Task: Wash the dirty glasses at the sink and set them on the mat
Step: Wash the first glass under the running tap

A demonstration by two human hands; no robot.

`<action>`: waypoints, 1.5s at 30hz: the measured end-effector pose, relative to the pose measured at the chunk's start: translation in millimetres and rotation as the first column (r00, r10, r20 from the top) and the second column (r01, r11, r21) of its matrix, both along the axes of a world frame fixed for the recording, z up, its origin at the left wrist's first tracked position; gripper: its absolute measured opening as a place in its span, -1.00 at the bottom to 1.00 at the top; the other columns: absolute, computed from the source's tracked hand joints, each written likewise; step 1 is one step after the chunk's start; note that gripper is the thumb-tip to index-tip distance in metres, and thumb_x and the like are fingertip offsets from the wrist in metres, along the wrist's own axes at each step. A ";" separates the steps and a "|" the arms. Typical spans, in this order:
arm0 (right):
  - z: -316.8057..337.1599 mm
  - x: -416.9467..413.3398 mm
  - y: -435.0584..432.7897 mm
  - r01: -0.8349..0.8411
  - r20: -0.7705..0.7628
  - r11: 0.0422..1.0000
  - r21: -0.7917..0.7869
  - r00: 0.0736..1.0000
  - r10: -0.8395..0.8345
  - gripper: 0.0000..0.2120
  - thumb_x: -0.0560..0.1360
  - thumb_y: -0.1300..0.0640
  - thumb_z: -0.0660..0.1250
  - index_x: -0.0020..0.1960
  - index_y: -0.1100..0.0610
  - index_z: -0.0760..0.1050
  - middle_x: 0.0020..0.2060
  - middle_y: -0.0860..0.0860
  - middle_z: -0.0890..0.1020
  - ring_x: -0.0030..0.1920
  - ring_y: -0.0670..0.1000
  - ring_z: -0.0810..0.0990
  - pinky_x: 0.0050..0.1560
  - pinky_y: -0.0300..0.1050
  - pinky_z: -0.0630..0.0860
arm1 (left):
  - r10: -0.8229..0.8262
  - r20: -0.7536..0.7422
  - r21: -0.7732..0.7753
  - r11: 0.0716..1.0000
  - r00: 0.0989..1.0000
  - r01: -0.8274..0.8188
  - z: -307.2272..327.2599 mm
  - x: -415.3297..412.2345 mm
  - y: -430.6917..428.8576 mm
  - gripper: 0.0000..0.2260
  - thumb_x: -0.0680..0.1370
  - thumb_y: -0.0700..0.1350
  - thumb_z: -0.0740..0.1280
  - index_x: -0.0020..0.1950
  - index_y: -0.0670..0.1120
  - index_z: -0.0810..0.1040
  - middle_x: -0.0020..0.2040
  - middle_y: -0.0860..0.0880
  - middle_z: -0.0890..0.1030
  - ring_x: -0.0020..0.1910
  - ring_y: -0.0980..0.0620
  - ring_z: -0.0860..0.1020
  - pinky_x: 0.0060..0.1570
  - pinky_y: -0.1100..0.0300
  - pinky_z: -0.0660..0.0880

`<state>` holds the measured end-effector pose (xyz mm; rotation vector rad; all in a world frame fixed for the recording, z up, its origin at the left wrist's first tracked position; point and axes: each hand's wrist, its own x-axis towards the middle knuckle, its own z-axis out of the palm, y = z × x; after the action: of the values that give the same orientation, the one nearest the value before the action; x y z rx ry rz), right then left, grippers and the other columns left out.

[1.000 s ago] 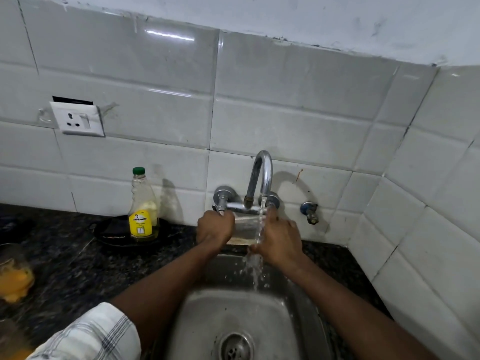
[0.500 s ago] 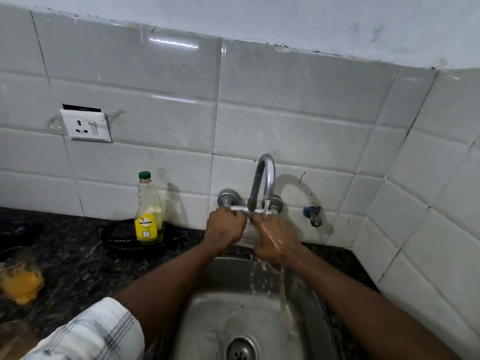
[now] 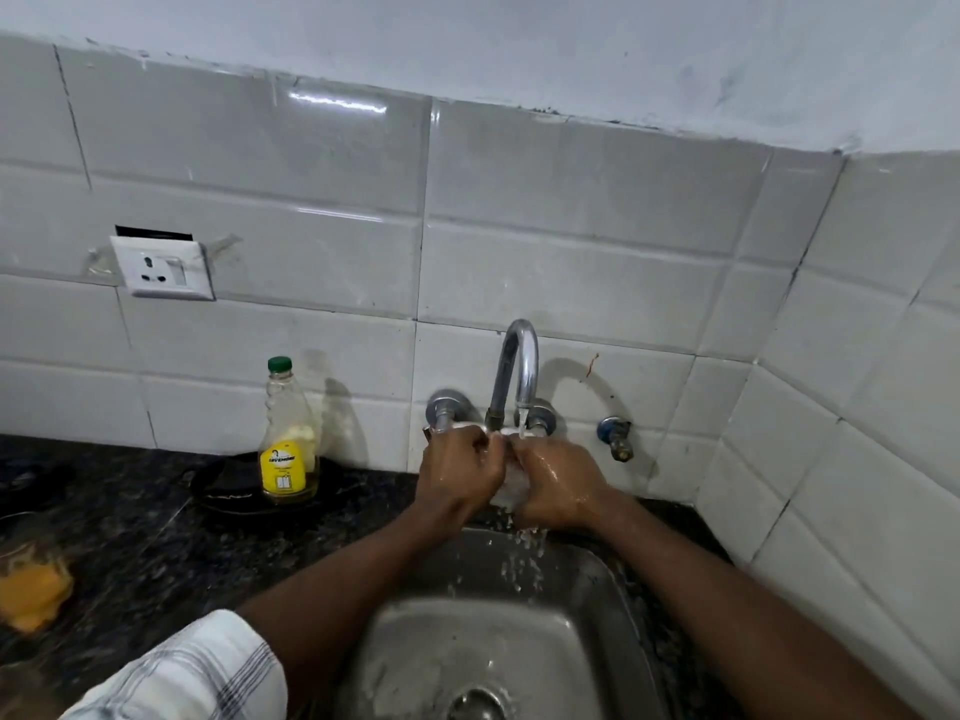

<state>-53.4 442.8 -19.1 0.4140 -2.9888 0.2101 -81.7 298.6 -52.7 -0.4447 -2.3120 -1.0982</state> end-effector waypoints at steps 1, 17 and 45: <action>3.0 -0.3 5.7 -0.009 0.138 0.994 -0.109 0.990 0.024 -0.47 0.24 0.05 0.57 0.16 -0.04 0.47 0.00 -0.08 0.61 -0.09 -0.15 0.57 -0.14 -0.32 0.47 | -0.088 -0.126 -0.073 0.994 0.988 0.079 -7.2 1.4 -5.6 -0.74 0.56 0.01 0.26 -0.15 -0.11 0.65 -0.22 -0.04 0.65 -0.26 0.05 0.58 -0.33 0.30 0.39; -7.0 4.6 -4.9 0.072 0.066 0.994 -0.077 0.996 -0.066 -0.45 0.26 0.02 0.55 0.21 0.03 0.47 0.02 0.00 0.63 -0.05 0.04 0.61 -0.05 -0.09 0.57 | -0.123 0.051 -0.113 0.985 0.991 0.128 4.8 -5.9 1.6 -0.64 0.58 0.04 0.18 -0.21 -0.14 0.64 -0.28 -0.06 0.62 -0.31 0.01 0.56 -0.19 0.07 0.56; -55.3 -6.8 -24.9 0.172 0.170 0.131 -0.976 0.985 -0.027 -0.45 0.23 -0.03 0.57 0.17 0.08 0.55 0.00 0.11 0.70 0.04 0.17 0.68 0.07 0.14 0.63 | -0.760 0.633 0.767 0.588 0.147 -0.256 -35.7 1.2 9.4 -0.36 0.59 0.27 0.03 0.20 -0.23 0.59 0.11 -0.26 0.62 0.13 -0.23 0.55 0.09 -0.08 0.51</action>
<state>-60.3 417.9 -74.4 -0.0152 -2.1091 2.0968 -80.5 308.0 -88.4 0.3740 -2.1734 -3.2304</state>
